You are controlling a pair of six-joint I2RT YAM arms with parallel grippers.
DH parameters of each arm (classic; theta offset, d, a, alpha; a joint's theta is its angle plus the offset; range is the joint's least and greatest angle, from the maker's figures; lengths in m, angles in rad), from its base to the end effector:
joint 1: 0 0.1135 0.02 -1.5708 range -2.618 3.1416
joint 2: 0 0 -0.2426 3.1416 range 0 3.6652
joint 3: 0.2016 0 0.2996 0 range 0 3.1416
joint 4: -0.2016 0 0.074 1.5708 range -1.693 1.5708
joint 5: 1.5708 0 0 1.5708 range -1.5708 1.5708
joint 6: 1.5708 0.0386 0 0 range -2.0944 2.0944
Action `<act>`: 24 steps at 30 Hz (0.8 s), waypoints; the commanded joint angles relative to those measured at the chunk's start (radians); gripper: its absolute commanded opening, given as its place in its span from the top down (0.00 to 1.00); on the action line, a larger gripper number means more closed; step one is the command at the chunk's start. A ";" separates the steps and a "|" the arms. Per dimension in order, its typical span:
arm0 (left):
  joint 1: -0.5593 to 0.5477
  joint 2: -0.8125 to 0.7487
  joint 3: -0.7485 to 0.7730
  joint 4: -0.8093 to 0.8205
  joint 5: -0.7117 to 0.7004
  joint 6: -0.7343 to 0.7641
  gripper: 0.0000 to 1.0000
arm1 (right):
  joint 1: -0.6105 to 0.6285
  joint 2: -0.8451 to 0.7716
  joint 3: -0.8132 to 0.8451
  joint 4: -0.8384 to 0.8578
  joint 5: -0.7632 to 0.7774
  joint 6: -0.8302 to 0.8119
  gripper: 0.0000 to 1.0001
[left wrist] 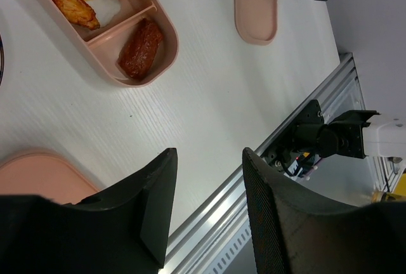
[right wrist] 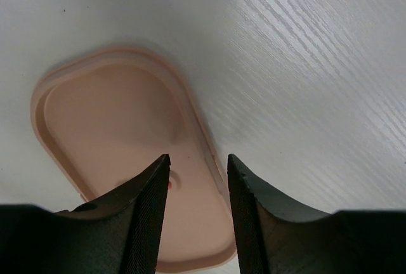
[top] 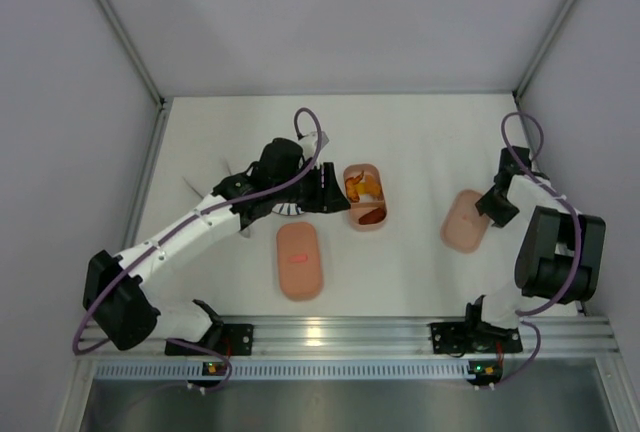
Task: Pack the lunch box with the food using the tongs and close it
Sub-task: Pick up the box lid from the center of the board.
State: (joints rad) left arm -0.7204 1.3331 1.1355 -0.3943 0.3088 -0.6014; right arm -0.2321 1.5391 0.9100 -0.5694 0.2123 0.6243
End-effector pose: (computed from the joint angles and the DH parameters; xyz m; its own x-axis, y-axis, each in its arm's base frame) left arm 0.2586 -0.2426 0.2887 -0.8086 -0.0075 -0.5883 0.4373 0.6614 -0.6094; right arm 0.3150 -0.0828 0.1277 -0.5605 0.7196 -0.4099 0.7729 0.6323 0.0534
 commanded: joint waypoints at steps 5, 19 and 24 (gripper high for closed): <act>0.006 0.008 0.000 0.052 0.023 0.031 0.49 | -0.018 0.041 0.049 0.062 0.029 -0.020 0.59; 0.006 0.012 0.003 0.046 0.023 0.026 0.49 | -0.044 0.053 -0.040 0.144 0.010 -0.037 0.74; 0.006 0.023 0.010 0.040 0.023 0.028 0.49 | -0.044 0.064 -0.095 0.199 -0.028 -0.040 0.83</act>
State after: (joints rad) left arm -0.7193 1.3422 1.1351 -0.3946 0.3214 -0.5907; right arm -0.2604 1.5833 0.8742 -0.4393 0.2092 0.5991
